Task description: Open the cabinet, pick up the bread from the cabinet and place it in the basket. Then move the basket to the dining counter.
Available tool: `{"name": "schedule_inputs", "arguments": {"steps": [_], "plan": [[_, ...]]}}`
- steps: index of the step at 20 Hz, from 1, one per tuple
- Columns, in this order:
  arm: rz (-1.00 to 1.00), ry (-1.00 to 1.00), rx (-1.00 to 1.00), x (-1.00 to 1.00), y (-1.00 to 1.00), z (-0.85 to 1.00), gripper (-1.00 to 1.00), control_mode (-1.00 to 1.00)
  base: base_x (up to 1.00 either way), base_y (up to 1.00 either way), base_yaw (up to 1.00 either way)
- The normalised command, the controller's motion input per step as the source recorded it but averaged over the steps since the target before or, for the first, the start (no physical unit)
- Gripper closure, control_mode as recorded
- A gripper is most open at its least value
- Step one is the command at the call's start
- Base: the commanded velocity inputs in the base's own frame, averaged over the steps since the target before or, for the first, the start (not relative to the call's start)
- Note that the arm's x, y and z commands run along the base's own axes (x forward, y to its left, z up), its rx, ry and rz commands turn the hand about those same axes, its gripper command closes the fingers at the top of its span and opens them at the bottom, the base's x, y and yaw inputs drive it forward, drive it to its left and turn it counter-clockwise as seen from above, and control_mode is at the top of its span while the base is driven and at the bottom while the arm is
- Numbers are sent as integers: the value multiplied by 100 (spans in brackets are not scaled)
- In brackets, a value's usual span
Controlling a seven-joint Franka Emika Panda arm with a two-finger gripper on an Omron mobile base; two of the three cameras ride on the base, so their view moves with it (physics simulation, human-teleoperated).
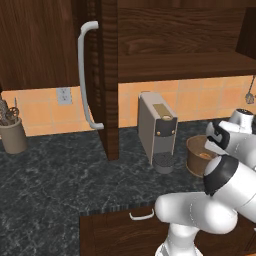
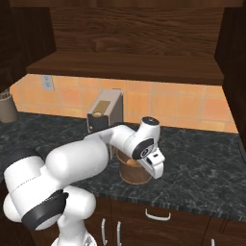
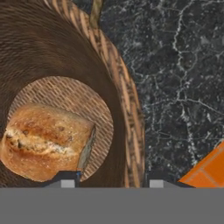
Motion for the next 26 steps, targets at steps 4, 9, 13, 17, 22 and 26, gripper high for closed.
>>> {"name": "schedule_inputs", "arguments": {"steps": [4,9,13,17,22,26], "plan": [[0,0,4,0,8,-13,100,-100,0,0,0],[-1,0,0,-2,19,0,100,-100,0,0,0],[-12,-3,-5,-25,32,52,100,-100,0,0,0],[-19,-3,0,-33,14,91,100,-100,0,0,0],[-13,-3,0,-59,24,78,100,-100,0,0,0],[-6,-4,0,-76,23,81,100,-100,0,0,0]]}}
